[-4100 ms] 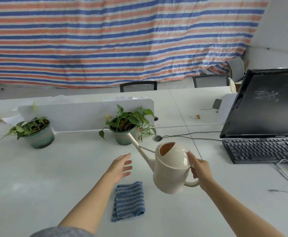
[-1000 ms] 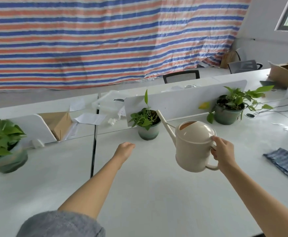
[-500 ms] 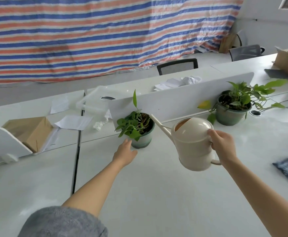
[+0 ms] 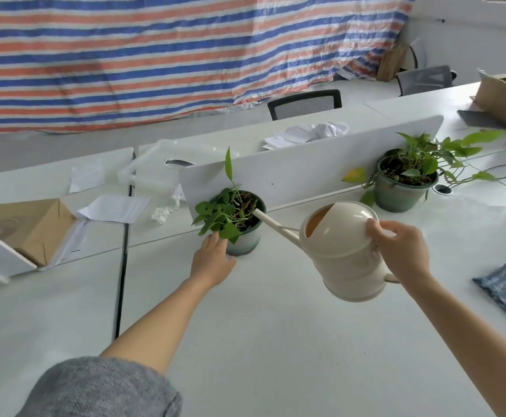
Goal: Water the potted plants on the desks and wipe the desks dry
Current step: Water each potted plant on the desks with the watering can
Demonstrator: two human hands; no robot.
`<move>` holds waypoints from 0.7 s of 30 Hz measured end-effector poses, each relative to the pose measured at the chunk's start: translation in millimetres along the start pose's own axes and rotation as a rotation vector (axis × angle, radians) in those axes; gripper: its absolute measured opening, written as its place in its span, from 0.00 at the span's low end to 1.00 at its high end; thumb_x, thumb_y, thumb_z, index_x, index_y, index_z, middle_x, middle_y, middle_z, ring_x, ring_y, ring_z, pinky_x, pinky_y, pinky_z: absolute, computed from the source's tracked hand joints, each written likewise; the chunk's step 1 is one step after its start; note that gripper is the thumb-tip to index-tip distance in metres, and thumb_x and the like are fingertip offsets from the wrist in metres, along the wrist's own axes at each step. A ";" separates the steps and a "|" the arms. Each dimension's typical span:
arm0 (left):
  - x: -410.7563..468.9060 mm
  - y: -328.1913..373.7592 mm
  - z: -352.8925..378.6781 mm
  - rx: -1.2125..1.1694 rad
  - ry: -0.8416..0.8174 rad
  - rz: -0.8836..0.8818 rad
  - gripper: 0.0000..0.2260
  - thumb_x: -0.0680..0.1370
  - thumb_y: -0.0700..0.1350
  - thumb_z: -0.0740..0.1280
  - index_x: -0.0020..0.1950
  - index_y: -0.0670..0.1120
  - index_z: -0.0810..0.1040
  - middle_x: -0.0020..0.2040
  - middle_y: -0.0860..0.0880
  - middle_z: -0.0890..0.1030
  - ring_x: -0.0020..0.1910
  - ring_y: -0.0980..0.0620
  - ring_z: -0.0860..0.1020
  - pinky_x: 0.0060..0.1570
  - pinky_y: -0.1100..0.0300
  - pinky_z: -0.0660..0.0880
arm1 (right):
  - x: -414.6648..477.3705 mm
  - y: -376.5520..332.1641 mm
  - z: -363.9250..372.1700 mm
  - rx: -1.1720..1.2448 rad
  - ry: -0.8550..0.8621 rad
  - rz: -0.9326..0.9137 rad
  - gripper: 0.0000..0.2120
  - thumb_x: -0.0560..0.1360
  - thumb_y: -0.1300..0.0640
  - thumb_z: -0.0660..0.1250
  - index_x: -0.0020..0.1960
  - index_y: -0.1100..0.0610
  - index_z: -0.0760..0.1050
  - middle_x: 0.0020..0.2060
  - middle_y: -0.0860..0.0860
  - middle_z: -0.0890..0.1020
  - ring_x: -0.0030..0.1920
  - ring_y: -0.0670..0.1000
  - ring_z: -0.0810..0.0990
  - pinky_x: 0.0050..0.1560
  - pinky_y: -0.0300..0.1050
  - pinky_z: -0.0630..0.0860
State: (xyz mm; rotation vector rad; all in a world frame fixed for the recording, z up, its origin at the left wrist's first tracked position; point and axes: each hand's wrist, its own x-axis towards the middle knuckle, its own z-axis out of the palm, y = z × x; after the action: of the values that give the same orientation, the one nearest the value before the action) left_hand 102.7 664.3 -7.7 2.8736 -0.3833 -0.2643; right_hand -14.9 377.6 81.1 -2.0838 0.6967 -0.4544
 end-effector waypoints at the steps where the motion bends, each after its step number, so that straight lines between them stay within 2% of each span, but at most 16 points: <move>1: 1.7 0.7 -0.4 0.002 -0.024 -0.009 0.25 0.79 0.47 0.57 0.74 0.45 0.56 0.78 0.47 0.51 0.76 0.47 0.51 0.68 0.50 0.63 | -3.7 -1.9 -0.6 -0.009 -0.003 -0.002 0.15 0.75 0.47 0.64 0.52 0.56 0.81 0.34 0.53 0.79 0.42 0.54 0.76 0.42 0.45 0.68; 4: 6.4 1.1 -1.5 0.046 -0.094 -0.005 0.26 0.79 0.48 0.56 0.75 0.45 0.53 0.78 0.47 0.46 0.77 0.48 0.46 0.69 0.49 0.63 | -12.8 -7.0 -0.9 -0.033 -0.009 -0.016 0.15 0.74 0.47 0.64 0.53 0.55 0.80 0.32 0.52 0.79 0.41 0.54 0.76 0.42 0.45 0.67; 9: 7.5 -0.7 -5.5 -0.013 -0.049 0.013 0.27 0.78 0.46 0.58 0.75 0.46 0.53 0.78 0.49 0.52 0.77 0.49 0.50 0.68 0.49 0.64 | -18.7 -14.7 1.6 -0.011 -0.006 -0.011 0.15 0.75 0.48 0.64 0.54 0.56 0.80 0.28 0.42 0.75 0.40 0.53 0.75 0.41 0.44 0.67; 15: 8.7 -2.0 -13.7 -0.026 -0.141 0.031 0.31 0.77 0.46 0.58 0.77 0.48 0.48 0.78 0.49 0.51 0.77 0.49 0.51 0.70 0.49 0.62 | -12.4 -18.1 2.5 -0.057 -0.021 -0.033 0.15 0.74 0.47 0.64 0.54 0.55 0.80 0.28 0.43 0.76 0.41 0.54 0.77 0.42 0.45 0.68; 18: 10.8 -3.9 -18.5 0.018 -0.193 0.039 0.29 0.77 0.47 0.58 0.76 0.45 0.53 0.78 0.48 0.51 0.77 0.49 0.51 0.71 0.49 0.60 | -3.8 -19.5 -1.6 -0.089 0.001 -0.053 0.18 0.73 0.43 0.64 0.54 0.55 0.80 0.28 0.49 0.78 0.41 0.55 0.77 0.42 0.45 0.68; 21: 13.0 -2.0 -21.9 0.027 -0.214 0.047 0.27 0.78 0.48 0.58 0.75 0.42 0.56 0.78 0.46 0.53 0.76 0.48 0.53 0.72 0.50 0.60 | 6.2 -21.3 -1.2 -0.125 0.036 -0.063 0.21 0.72 0.42 0.63 0.55 0.55 0.80 0.33 0.54 0.80 0.42 0.55 0.77 0.42 0.45 0.67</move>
State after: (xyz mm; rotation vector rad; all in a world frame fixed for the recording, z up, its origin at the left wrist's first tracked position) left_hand 120.1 667.1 10.9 2.8661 -0.4950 -0.5649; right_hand -4.2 382.9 99.7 -2.2246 0.6973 -0.4964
